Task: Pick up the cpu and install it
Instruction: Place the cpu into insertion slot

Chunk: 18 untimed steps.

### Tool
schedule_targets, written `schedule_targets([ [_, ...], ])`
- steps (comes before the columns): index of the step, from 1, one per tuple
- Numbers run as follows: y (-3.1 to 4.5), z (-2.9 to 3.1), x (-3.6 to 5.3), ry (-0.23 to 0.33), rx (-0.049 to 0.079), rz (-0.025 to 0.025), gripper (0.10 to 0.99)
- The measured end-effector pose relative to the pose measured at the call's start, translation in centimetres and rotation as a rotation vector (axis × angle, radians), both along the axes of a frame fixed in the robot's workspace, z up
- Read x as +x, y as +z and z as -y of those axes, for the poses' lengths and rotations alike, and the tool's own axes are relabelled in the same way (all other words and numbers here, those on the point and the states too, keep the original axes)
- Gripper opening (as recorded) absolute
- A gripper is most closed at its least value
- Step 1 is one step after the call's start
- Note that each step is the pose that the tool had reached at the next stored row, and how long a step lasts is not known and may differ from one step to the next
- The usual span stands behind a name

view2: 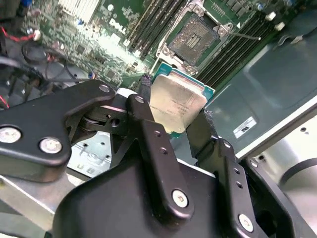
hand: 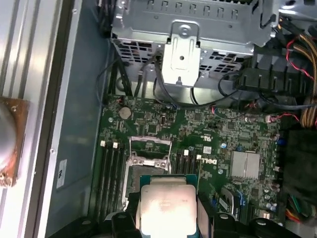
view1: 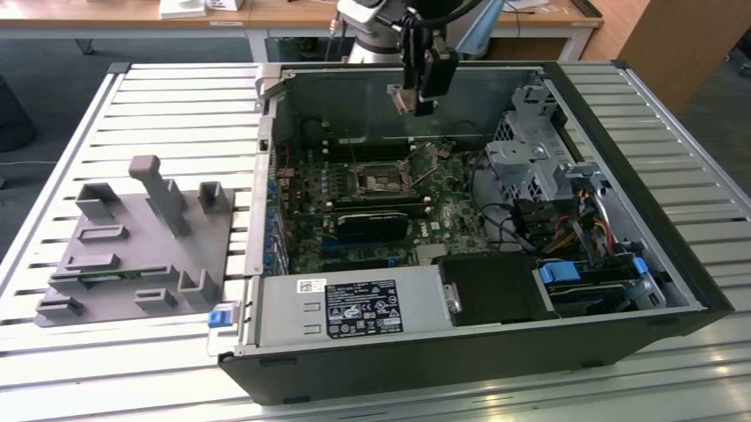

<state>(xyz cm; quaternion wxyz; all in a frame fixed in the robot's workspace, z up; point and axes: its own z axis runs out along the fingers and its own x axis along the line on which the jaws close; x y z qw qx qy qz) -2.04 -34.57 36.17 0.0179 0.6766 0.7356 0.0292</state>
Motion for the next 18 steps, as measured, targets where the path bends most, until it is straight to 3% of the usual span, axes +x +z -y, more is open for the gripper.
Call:
schedule_targets([
  [6, -0.99, 0.0, -0.08, -0.083, -0.002, 0.0009, 0.537],
  [18, -2.12, 0.0, -0.69, -0.129, -0.003, 0.0022, 0.537],
])
